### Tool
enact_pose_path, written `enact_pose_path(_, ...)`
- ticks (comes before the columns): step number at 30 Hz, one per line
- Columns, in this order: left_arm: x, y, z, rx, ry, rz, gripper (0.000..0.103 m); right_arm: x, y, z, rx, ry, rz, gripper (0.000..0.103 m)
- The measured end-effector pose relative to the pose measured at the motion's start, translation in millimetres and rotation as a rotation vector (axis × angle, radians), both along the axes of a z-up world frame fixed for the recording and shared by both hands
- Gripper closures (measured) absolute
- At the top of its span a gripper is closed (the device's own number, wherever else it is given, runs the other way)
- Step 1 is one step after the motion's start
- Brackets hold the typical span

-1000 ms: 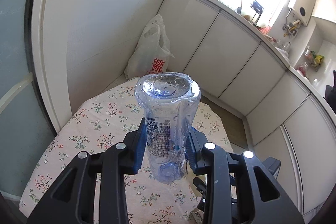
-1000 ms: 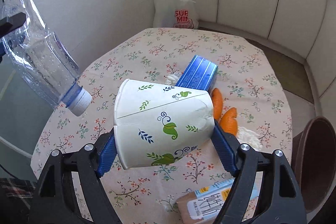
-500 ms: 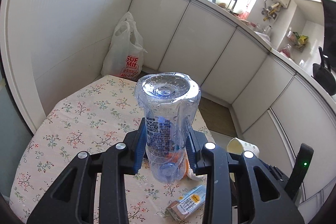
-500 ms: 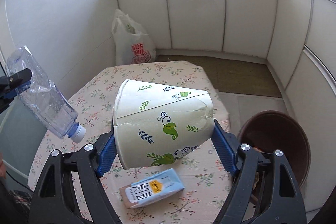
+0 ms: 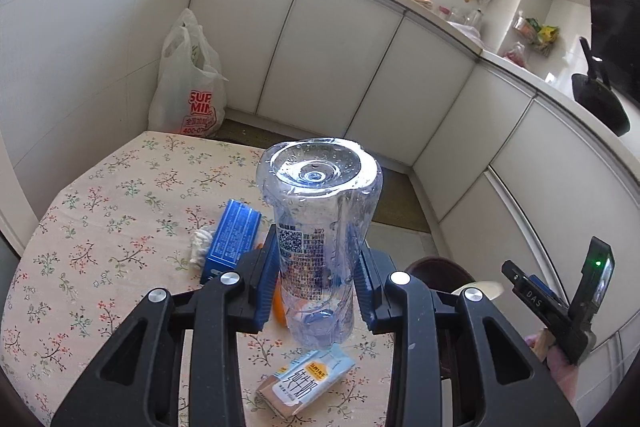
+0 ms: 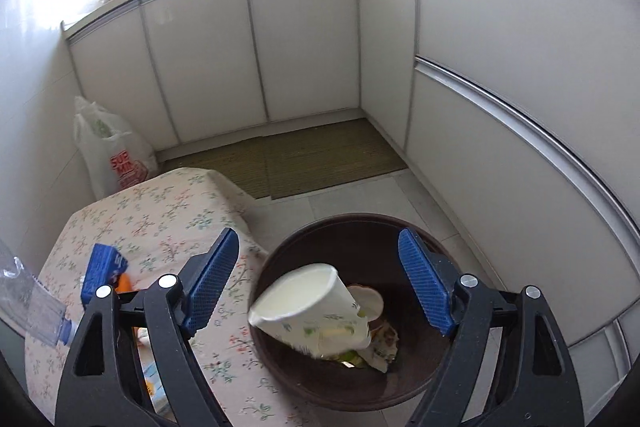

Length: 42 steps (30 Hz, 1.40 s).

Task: Collect trash
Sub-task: 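Carry the bottle and paper cup over the brown bin and open both grippers, then move both grippers back over the table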

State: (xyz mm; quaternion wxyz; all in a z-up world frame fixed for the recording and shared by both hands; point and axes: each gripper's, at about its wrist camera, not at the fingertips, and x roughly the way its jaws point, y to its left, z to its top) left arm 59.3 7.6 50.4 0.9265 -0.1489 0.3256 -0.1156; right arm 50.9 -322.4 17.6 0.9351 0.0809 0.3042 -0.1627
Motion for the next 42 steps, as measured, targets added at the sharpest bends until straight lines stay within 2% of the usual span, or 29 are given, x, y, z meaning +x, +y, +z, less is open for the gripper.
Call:
enact_pose_path(3,3.0,-18.7,0.6,-0.010,0.000,-0.031,0.069,-8.3,-15.8,0.7,-0.016,-0.021,-0.082,0.010)
enact_pose_path(5,4.3,-33.7,0.9,-0.018,0.000,-0.060,0.069,-13.4,-22.2,1.2,-0.035,-0.028,-0.121,0.007)
enact_pose_path(12,14.1,-100.4,1.9,-0.051,0.008,-0.169,0.069,-36.2,-51.4,1.9,-0.127,-0.048,-0.259,0.007)
enact_pose_path(19,28.1,-179.5,-7.2,-0.076,0.065,-0.268,0.069,-59.3,-103.6,3.5,-0.094,-0.043,-0.359,0.007)
enact_pose_path(25,34.9,-234.4,-17.4,-0.020,0.098,-0.329,0.067,-68.4,-134.7,-7.7,-0.056,-0.002,-0.415,0.007)
enact_pose_path(27,34.6,-247.9,-20.1,-0.001,0.109,-0.355,0.055,-70.6,-142.4,-11.7,-0.037,0.009,-0.422,0.007)
enact_pose_path(34,21.4,-272.1,-20.5,0.066,0.089,-0.386,0.047,-73.6,-149.9,-15.5,-0.021,0.012,-0.423,0.007)
enact_pose_path(40,16.1,-272.5,-20.6,0.104,0.085,-0.375,0.035,-72.7,-141.5,-14.2,-0.024,0.010,-0.390,0.007)
enact_pose_path(42,14.8,-269.8,-21.7,0.120,0.084,-0.373,0.028,-70.6,-135.6,-13.8,-0.024,0.013,-0.373,0.007)
